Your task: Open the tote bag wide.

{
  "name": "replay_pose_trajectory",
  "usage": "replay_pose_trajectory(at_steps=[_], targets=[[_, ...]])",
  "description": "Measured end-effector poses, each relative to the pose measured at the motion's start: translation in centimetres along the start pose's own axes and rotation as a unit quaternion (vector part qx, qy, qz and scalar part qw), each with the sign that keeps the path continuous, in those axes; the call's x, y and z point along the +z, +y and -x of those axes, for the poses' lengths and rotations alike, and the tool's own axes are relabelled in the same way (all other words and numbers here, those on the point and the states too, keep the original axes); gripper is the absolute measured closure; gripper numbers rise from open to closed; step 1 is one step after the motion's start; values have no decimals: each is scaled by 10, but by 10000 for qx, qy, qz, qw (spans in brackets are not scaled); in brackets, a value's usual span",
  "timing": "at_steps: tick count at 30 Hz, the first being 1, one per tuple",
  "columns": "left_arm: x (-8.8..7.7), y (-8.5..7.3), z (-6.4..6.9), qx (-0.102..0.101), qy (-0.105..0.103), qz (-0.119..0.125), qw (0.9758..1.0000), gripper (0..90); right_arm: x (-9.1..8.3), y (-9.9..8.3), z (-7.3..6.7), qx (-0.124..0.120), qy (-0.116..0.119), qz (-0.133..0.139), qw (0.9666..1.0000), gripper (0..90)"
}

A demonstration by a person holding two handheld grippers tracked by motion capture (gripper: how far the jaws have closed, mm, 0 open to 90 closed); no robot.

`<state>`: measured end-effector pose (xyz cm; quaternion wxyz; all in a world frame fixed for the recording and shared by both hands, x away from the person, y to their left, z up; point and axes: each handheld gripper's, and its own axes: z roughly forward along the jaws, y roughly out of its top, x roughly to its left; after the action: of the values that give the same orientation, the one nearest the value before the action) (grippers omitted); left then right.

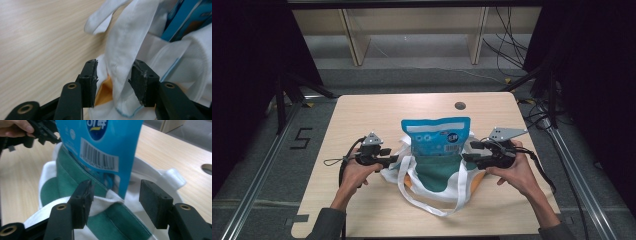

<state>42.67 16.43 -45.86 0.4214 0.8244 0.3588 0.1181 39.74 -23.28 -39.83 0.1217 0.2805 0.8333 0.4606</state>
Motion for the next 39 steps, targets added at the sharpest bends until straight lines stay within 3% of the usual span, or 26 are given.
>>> replay_pose_trajectory(at_steps=[1,2,4,6,7,9,11,12,14,16,17,18,20,21,24,25,27,29,31,33,34,35,36,39], targets=[[1,3,0,45,5,19,10000,550,0,1,-1,60,66,-47,9999,427],[2,6,2,-37,19,96,9999,546,0,3,-1,135,94,-83,9998,425],[3,11,1,37,-68,94,9999,551,1,7,-1,106,164,-46,9998,423],[6,15,3,-6,-63,118,9999,551,8,9,-4,-35,171,-188,9997,409],[11,18,5,-104,-78,225,9997,554,18,8,-6,-49,139,-379,9992,409],[15,21,5,-25,-197,189,9996,570,26,5,-8,-49,147,-696,9975,410],[18,23,5,24,-202,169,9997,574,28,3,-9,-84,158,-792,9967,407],[22,24,7,-48,-194,273,9994,585,29,1,-9,-118,139,-880,9960,409],[31,30,4,-95,-171,347,9992,589,29,-1,-10,-263,120,-882,9957,450],[32,32,1,-150,-188,439,9987,639,28,-3,-9,-434,151,-960,9943,555],[33,33,-2,-207,-246,478,9983,639,28,-3,-9,-434,151,-960,9943,555],[34,34,-4,-288,-226,544,9978,686,27,-5,-9,-390,119,-955,9946,618],[37,37,-8,-306,-209,500,9981,791,19,-11,-9,-570,242,-988,9932,771],[39,38,-9,-300,-199,477,9982,816,16,-14,-10,-658,280,-956,9928,801],[40,41,-11,-226,-114,348,9991,853,11,-19,-13,-762,256,-838,9932,822],[42,42,-13,-222,-24,221,9995,857,5,-19,-20,-846,254,-798,9929,826],[43,42,-15,-241,20,197,9995,860,2,-19,-25,-905,267,-877,9917,827],[47,40,-19,-477,32,183,9987,861,-4,-20,-34,-1064,328,-899,9897,829],[51,38,-25,-526,121,22,9985,864,-5,-27,-41,-1002,350,-1003,9893,829],[57,34,-29,-549,220,-111,9982,865,1,-40,-45,-1063,428,-1110,9872,829],[60,32,-31,-548,235,-196,9980,864,5,-47,-46,-935,402,-1134,9883,829],[68,28,-33,-595,259,-325,9974,865,16,-63,-49,-868,416,-1304,9868,833],[68,28,-33,-595,259,-325,9974,865,16,-63,-49,-868,416,-1304,9868,833],[79,23,-34,-687,307,-424,9963,864,39,-85,-54,-751,483,-1627,9826,836]])
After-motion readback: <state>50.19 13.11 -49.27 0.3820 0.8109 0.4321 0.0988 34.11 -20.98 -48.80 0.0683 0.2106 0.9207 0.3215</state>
